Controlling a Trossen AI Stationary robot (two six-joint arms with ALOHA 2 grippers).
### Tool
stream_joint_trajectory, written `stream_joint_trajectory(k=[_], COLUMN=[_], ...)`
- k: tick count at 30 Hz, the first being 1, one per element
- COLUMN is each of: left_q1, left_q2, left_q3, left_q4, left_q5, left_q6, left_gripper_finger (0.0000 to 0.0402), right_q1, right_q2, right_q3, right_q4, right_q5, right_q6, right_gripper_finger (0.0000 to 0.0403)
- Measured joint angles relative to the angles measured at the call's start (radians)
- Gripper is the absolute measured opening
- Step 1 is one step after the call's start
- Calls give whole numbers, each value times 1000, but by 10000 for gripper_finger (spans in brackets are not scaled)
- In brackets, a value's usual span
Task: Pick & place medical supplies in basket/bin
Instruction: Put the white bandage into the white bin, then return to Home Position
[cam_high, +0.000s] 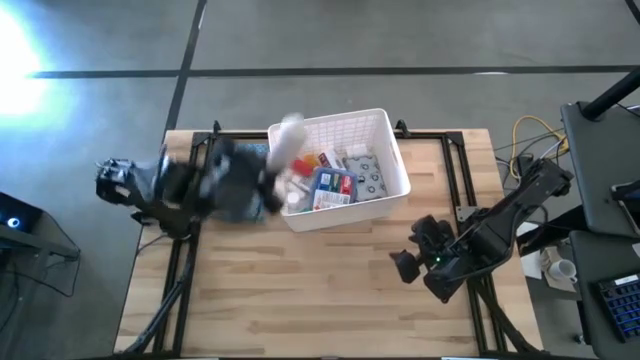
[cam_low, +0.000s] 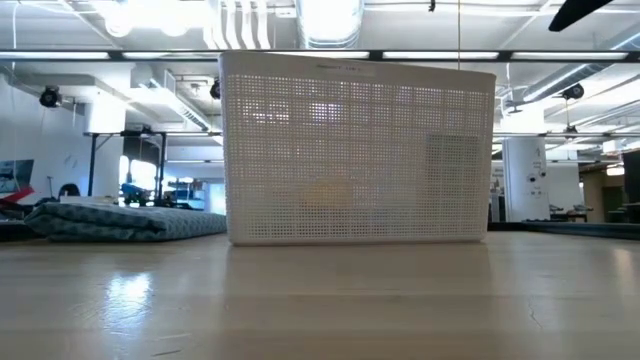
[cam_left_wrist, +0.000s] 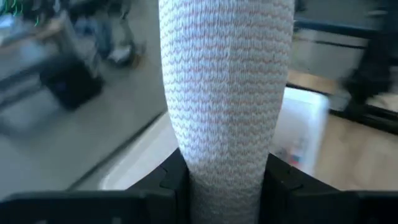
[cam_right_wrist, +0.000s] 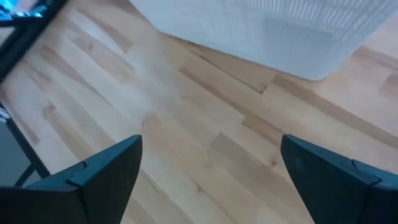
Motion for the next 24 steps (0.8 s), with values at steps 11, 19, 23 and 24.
stream_joint_trajectory(k=[11,19,23,24], left_q1=[507,478,359,311], left_q2=[19,-47,-162,-194], left_q3=[-363,-484,-459,-448], left_q4=[546,404,402,434], left_q5=[562,802,846,828], left_q6=[222,-81,-112,-112], left_gripper_finger=[191,265,268,269], right_q1=[6,35,35,34], right_q2=[-15,-14,-20,-25], right_q3=[0,0,0,3], right_q4=[0,0,2,0], right_q5=[43,42,64,80], right_q6=[17,31,-20,-39], right_gripper_finger=[370,370,370,370])
